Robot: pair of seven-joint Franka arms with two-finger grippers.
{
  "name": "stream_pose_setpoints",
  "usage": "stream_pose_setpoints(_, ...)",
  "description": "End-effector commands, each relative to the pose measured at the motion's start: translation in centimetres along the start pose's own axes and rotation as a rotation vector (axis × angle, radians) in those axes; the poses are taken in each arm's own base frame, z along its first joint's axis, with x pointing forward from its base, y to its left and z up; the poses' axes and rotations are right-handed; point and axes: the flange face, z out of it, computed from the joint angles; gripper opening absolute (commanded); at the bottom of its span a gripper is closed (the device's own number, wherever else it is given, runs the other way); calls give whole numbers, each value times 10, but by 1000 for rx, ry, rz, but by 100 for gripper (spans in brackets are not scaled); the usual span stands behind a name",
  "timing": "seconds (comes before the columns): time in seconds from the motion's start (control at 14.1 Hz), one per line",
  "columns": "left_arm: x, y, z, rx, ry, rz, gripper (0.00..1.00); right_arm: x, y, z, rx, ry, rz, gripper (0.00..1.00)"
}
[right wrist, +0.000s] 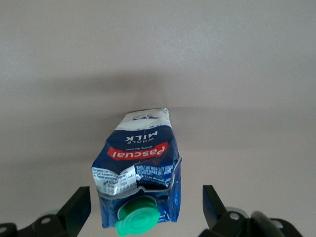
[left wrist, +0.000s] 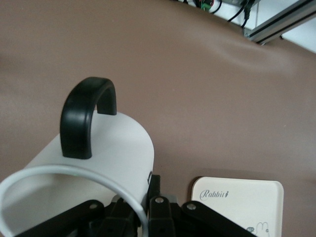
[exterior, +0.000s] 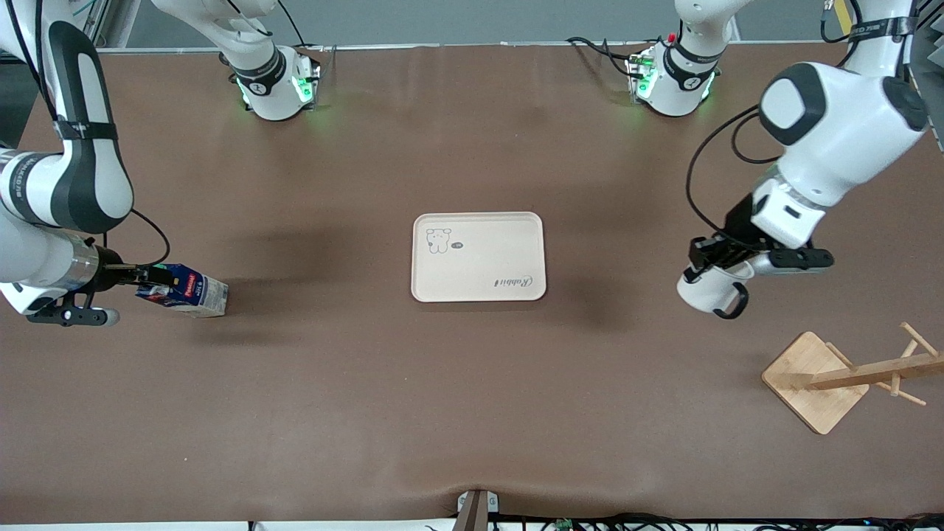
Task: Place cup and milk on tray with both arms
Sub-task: 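Carry the white mug with the left gripper over the white tray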
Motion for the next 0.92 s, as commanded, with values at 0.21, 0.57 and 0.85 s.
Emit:
stream_pose_setpoints(0.21, -34, 68, 31, -2, -65, 43, 0, -2, 3, 16, 22, -1, 0, 100)
stream_pose_setpoints(0.57, -63, 117, 67, 55, -108, -10, 0, -6, 1, 44, 29, 22, 4, 100)
stream_pose_setpoints(0.85, -90, 147, 106, 106, -136, -69, 0, -5, 1, 56, 31, 2, -3, 98)
